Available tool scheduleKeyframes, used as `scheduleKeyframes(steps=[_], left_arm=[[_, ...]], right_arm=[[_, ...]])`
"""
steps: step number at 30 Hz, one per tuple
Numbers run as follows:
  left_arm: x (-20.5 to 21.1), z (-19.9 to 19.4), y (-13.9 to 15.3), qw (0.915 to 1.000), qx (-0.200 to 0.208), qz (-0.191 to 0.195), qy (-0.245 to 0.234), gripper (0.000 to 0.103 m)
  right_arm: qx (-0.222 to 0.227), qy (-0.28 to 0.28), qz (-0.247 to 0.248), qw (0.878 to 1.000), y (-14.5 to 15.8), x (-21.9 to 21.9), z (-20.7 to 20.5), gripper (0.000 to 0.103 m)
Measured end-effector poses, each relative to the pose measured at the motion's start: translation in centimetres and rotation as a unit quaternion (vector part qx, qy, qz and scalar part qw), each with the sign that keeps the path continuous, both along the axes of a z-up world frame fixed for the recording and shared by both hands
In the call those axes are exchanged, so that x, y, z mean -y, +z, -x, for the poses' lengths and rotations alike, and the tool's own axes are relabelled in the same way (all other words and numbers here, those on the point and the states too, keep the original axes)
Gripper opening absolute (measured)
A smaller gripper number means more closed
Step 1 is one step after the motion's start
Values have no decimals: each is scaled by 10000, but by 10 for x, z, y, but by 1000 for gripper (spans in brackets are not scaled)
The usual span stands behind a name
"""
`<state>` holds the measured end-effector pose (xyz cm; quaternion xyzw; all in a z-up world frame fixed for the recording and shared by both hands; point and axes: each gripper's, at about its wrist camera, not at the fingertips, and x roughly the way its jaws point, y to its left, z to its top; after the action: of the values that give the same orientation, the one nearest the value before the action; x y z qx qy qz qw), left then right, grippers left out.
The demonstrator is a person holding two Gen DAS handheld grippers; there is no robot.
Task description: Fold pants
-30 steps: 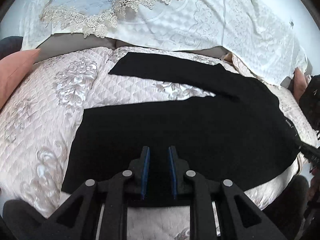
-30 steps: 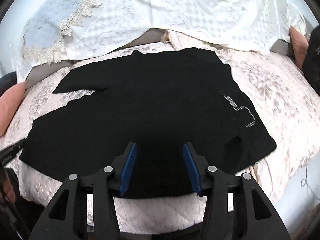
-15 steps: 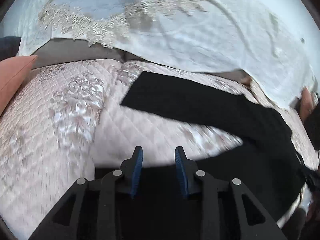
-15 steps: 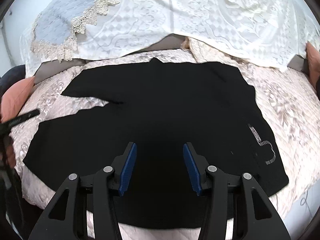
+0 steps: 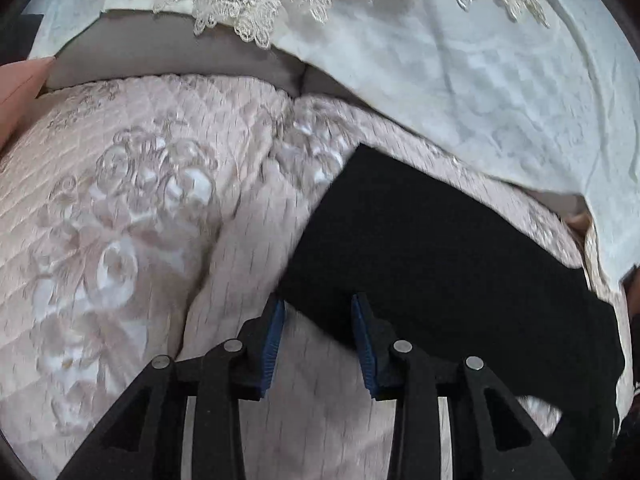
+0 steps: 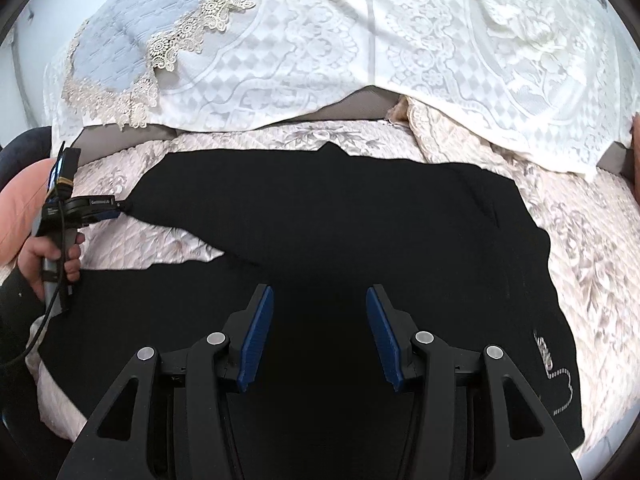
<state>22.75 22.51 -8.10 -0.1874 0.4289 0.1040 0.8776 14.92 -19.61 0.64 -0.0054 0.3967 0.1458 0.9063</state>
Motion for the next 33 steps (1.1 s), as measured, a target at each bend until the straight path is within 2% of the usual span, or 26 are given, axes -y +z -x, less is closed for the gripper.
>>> scheduleKeyframes(steps=[1,2,3,8,11,14,16,18,20,24,29,33], left_arm=[[-1,-3,0,10000,-12,20,46,34],[-1,-5,0,9999,-49,-38,144,13],[-1,-7,0,9996,-91,-160,213,4],[8,13,18,9978,198,-523,355,4],[3,28,20,9976,202,-478,460,4],[-2,29,11,9985,68,-408,351,4],[-1,28,4,9991,-68,-347,232,5],[4,33,7,9988,-31,-467,137,5],[10,42,18,9980,73,-622,34,9],[16,58,38,9949,170,-986,-154,9],[32,79,65,9917,394,-1109,-517,10],[62,90,80,9864,617,-1075,-1075,24]], right_arm=[[5,-12,6,10000,0,1,-4,49],[1,-28,15,10000,-1,1,-6,49],[-9,-54,25,10000,-1,2,-9,49],[23,-172,-14,9998,2,11,-16,49],[46,-226,-1,9997,4,20,-18,49],[26,-256,-11,9997,3,28,-22,49],[-46,-288,45,9996,0,32,-26,49],[-93,-309,48,9995,-1,35,-27,49],[-112,-290,-25,9995,2,38,-26,49],[-44,-246,-2,9997,9,38,-20,50],[69,-137,51,9999,18,34,-15,50],[199,-15,116,9997,28,29,-11,50]])
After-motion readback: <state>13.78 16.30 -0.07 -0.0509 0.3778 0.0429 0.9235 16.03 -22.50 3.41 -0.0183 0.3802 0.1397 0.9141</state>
